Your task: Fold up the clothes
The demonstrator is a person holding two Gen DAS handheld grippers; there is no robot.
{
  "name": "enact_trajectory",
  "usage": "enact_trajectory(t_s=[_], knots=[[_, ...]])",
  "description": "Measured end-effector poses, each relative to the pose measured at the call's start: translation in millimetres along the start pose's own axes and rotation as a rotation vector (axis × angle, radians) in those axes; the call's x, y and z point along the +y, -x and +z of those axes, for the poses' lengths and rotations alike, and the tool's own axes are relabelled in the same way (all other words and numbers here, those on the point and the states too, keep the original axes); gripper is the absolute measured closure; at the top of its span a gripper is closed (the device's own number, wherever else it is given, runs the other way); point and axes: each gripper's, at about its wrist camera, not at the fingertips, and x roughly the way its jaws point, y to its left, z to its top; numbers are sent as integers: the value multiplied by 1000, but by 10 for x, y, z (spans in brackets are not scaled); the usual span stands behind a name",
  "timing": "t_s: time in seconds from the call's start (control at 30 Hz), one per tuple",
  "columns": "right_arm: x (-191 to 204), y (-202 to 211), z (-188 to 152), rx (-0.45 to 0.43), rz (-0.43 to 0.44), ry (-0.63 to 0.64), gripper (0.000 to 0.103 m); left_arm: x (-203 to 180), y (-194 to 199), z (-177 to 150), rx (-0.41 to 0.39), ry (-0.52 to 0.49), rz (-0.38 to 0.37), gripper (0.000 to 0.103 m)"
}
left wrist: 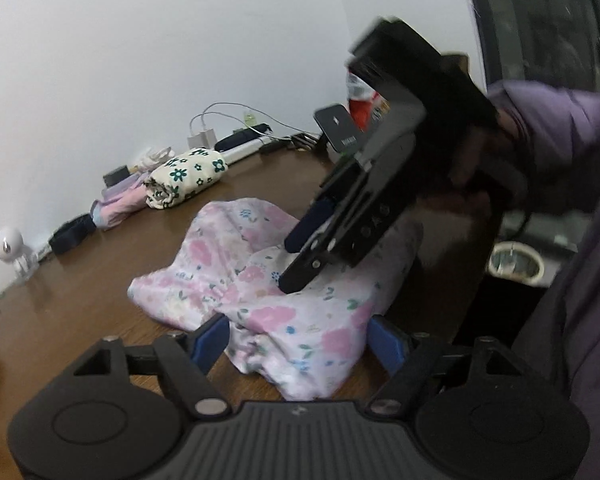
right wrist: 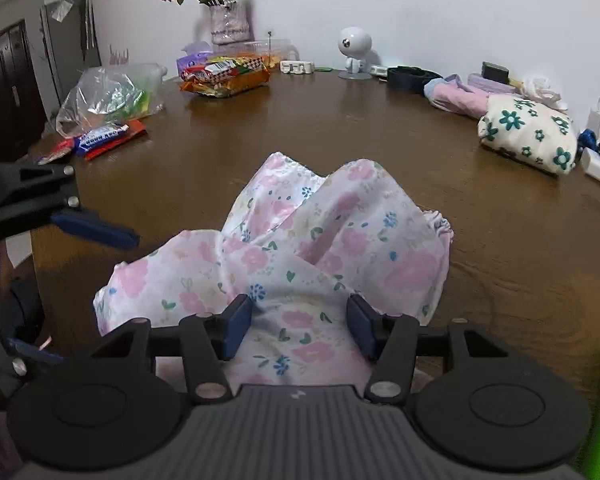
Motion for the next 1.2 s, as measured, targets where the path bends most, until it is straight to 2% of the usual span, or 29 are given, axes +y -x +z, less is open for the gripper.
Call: enact_trajectory(t_s=[0.17,0.23,0.4,0.43,0.47,0.5,0.57,0.6,0.67,0.73,0.8,0.83,0.9,0.97,1.03,1.13,1.2], knots=[[107,87,-87,29,53,34,48,-312,145,-208,-34,-172,10,24],[209,146,-137,40,65,49,48,-442,168,-315,-34,-253,25,24],[423,293,-203,68,85,74,45,-544,113,-413,-10,-384,26,25],[470,385,-217,44,93,117,43,-540,109,-410,-11,-405,23,25],[518,483,-233,18,101,163,34,-530,109,-407,-14,-423,19,26],[576,609,-298,-20,101,258,18,-512,113,-405,-17,-434,12,26],[696,865,-441,-98,98,457,1,-454,104,-401,-17,-439,-15,26],[776,926,-532,-105,83,555,1,-428,97,-400,-17,-442,-26,26],[869,900,-725,-47,71,741,2,-385,74,-398,-13,-447,-41,26],[937,821,-893,3,40,888,3,-358,97,-404,-13,-448,-45,26],[970,678,-962,17,-4,945,10,-344,145,-420,-16,-449,-39,26],[981,629,-963,17,-11,945,13,-350,177,-439,-18,-454,-24,25],[948,578,-898,23,32,898,27,-364,242,-481,-23,-470,9,21],[910,565,-828,32,92,849,33,-381,294,-526,-24,-507,52,18],[906,588,-828,36,111,860,40,-373,336,-541,-28,-532,72,16],[890,648,-773,43,163,830,48,-387,353,-522,-70,-574,101,15],[875,693,-710,47,208,792,63,-445,318,-514,-106,-642,97,14]])
